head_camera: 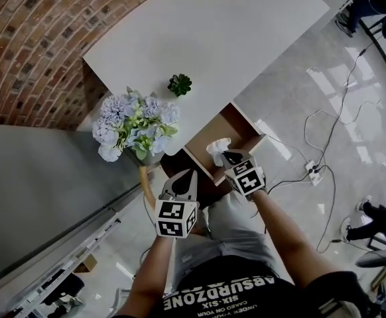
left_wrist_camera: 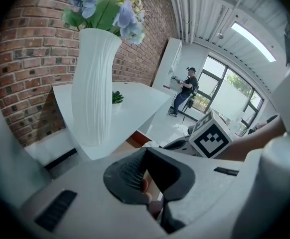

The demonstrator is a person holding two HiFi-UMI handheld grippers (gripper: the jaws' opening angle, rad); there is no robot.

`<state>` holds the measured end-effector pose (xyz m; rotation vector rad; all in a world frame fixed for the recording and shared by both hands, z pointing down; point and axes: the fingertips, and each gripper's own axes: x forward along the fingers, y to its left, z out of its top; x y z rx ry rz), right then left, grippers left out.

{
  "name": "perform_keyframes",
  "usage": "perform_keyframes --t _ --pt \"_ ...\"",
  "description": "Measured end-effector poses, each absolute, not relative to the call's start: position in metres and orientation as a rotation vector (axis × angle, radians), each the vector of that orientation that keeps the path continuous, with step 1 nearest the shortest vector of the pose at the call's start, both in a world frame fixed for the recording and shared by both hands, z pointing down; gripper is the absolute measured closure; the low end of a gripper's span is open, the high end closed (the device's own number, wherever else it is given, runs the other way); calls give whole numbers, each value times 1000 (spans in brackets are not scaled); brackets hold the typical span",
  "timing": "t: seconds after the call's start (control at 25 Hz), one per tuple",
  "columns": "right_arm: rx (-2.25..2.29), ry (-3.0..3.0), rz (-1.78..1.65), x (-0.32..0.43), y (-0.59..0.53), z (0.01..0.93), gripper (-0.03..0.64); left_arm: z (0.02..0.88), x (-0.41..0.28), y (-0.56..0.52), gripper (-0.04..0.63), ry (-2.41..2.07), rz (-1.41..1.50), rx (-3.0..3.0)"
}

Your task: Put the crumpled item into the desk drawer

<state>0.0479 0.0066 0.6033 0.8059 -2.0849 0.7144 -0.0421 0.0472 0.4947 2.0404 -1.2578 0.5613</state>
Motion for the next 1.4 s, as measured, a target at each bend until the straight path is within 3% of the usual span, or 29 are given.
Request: perform_keyframes --t 1.4 --pt "733 -2029 681 47 4 652 617 544 -35 40 598 -1207 571 2030"
